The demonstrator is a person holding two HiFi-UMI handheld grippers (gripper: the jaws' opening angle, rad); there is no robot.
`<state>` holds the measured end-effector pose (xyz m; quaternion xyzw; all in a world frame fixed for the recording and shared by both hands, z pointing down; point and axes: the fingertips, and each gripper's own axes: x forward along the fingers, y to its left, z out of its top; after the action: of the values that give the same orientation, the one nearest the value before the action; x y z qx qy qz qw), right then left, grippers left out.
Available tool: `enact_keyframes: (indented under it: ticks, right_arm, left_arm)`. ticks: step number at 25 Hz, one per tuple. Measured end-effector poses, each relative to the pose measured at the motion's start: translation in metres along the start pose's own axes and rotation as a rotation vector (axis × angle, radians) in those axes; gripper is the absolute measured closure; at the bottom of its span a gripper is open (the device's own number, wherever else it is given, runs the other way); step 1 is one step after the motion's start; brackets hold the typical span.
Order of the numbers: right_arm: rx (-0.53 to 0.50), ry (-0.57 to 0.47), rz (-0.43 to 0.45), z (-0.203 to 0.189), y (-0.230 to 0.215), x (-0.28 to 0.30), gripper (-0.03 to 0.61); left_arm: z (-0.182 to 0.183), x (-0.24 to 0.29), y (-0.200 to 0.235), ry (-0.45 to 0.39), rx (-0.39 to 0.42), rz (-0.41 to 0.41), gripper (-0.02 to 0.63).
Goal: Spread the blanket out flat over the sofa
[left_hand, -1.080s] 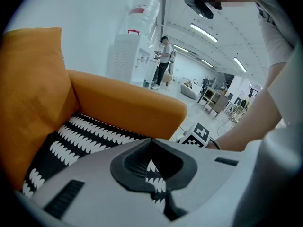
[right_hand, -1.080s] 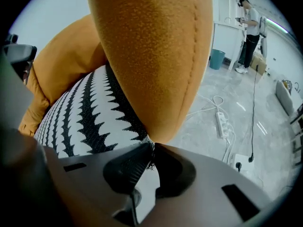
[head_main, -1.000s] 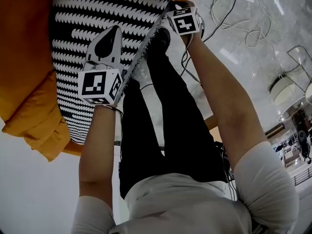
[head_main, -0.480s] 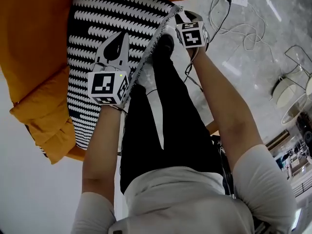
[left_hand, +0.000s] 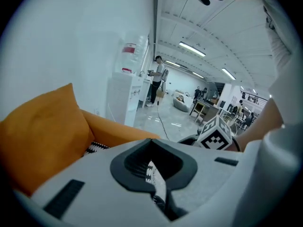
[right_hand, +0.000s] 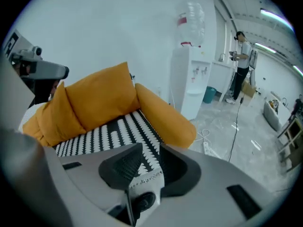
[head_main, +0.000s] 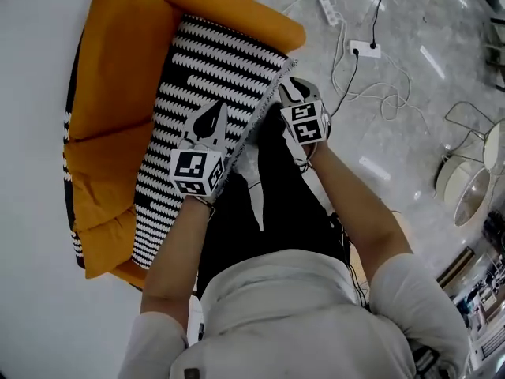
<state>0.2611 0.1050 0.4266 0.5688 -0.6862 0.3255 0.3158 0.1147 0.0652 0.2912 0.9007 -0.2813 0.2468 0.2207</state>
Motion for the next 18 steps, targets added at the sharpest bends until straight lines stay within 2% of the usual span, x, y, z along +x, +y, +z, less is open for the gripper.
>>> enact_keyframes:
  ticks: [4, 10, 18]
  right_arm:
    - [-0.006, -0.118, 0.023, 0.057, 0.033, -0.076, 0.463]
    - [-0.069, -0.273, 0.056, 0.128, 0.086, -0.181, 0.496]
    - [-0.119, -0.435, 0.088, 0.19, 0.145, -0.278, 0.52]
  left_arm:
    - [0.049, -0.059, -0.009, -0.062, 0.028, 0.015, 0.604]
    - [0.1, -0.157, -0.023, -0.148, 0.073, 0.029, 0.604]
    - [0.132, -0.254, -0.035, -0.251, 0.101, 0.08, 0.604]
